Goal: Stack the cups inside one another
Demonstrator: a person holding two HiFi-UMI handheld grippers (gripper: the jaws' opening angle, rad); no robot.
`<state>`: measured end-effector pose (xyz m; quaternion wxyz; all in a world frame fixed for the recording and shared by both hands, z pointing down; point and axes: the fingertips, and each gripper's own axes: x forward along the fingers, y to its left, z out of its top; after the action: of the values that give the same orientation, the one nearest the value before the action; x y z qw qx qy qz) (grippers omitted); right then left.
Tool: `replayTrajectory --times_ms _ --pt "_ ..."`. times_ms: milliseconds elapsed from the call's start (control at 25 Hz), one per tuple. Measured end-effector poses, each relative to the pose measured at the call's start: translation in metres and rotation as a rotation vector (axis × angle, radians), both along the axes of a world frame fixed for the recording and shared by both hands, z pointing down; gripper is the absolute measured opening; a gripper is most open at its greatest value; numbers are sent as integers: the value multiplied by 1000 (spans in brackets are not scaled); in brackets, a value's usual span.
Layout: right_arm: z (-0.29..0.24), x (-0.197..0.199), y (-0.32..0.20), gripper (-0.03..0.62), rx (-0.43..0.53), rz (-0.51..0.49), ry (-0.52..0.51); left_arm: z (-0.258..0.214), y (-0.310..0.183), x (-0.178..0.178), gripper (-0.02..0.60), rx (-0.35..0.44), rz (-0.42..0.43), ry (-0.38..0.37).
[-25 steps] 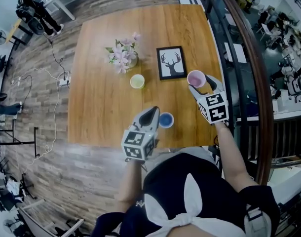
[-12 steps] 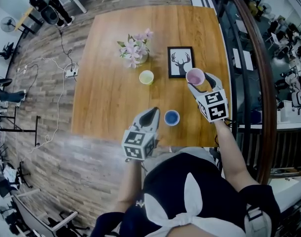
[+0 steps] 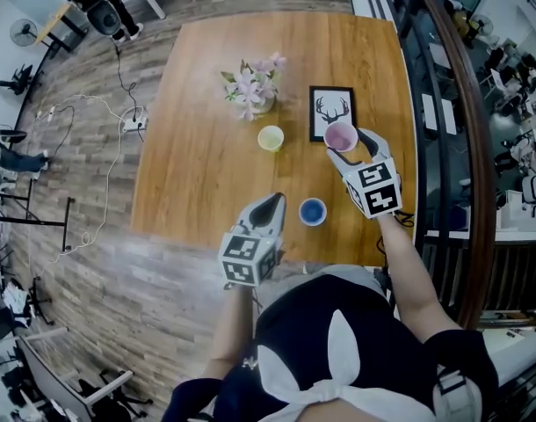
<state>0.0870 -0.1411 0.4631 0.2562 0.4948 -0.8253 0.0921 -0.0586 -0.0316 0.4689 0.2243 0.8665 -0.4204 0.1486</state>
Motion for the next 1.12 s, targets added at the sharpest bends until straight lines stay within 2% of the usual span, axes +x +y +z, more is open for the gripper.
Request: replayTrajectory --times_ms 360,1120 --pt "-4 -23 -13 313 7 -48 -2 4 -5 -12 25 -7 -47 4" --pt "-7 -61 -31 313 12 -134 -17 19 -13 -16 25 -39 -62 7"
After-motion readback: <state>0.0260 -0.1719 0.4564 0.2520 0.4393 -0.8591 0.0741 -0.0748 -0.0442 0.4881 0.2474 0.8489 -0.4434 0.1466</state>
